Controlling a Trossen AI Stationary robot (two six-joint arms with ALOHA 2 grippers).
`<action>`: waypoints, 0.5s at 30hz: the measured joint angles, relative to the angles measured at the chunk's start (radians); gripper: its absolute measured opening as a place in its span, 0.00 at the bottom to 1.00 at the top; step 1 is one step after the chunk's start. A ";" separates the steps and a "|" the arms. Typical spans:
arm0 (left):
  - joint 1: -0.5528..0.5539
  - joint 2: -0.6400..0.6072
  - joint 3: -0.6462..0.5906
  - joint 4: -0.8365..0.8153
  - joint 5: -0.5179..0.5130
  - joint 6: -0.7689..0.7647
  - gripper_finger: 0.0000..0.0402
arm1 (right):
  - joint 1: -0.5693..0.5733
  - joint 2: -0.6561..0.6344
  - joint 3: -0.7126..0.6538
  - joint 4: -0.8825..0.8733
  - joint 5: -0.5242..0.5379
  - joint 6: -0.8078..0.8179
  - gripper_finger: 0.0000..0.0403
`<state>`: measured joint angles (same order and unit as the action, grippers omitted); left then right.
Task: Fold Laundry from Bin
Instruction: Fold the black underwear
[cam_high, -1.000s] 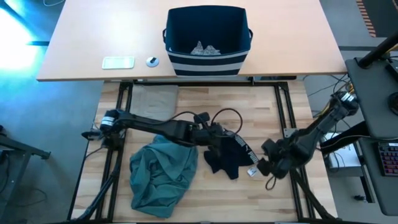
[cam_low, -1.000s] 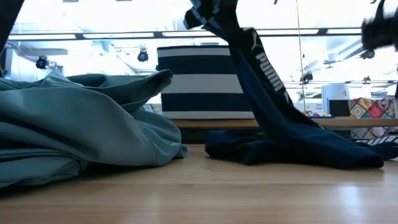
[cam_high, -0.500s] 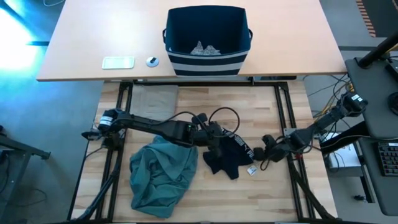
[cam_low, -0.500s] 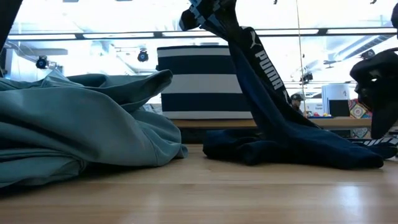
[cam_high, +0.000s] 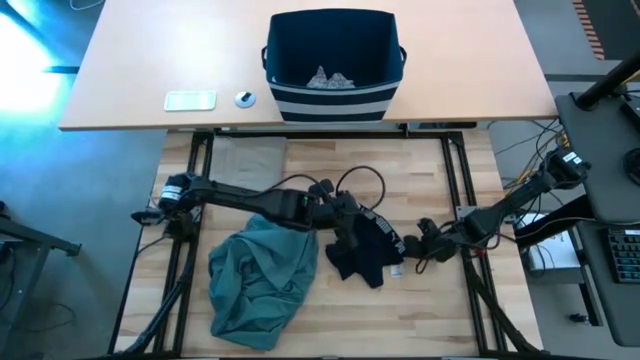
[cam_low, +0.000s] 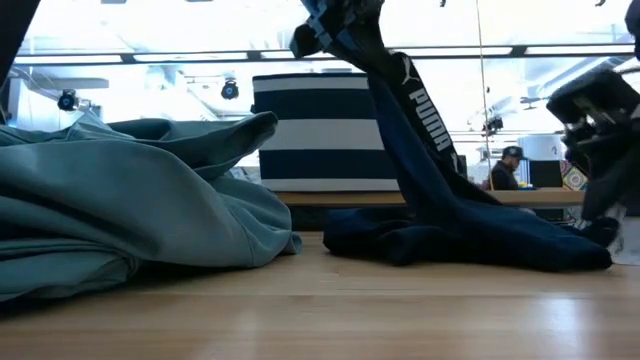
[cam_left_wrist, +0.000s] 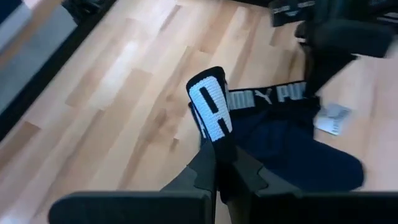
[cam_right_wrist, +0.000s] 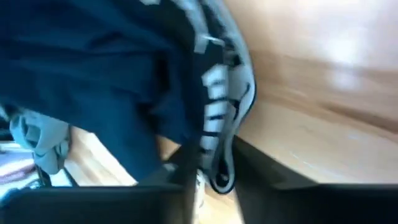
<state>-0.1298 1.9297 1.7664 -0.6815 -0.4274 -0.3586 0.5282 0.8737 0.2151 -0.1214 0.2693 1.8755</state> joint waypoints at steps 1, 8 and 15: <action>0.011 0.000 0.000 0.000 0.000 0.018 0.00 | -0.004 0.005 0.020 -0.019 0.016 -0.034 0.09; 0.100 -0.100 -0.002 -0.040 0.032 0.157 0.00 | -0.077 0.025 0.511 -0.762 0.139 -0.315 0.03; 0.165 -0.239 -0.001 -0.024 0.149 0.329 0.00 | -0.143 0.074 1.008 -1.251 0.362 -0.666 0.02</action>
<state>0.0350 1.6910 1.7653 -0.7057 -0.2787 -0.0296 0.3853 0.9479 1.2236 -1.3723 0.6318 1.2098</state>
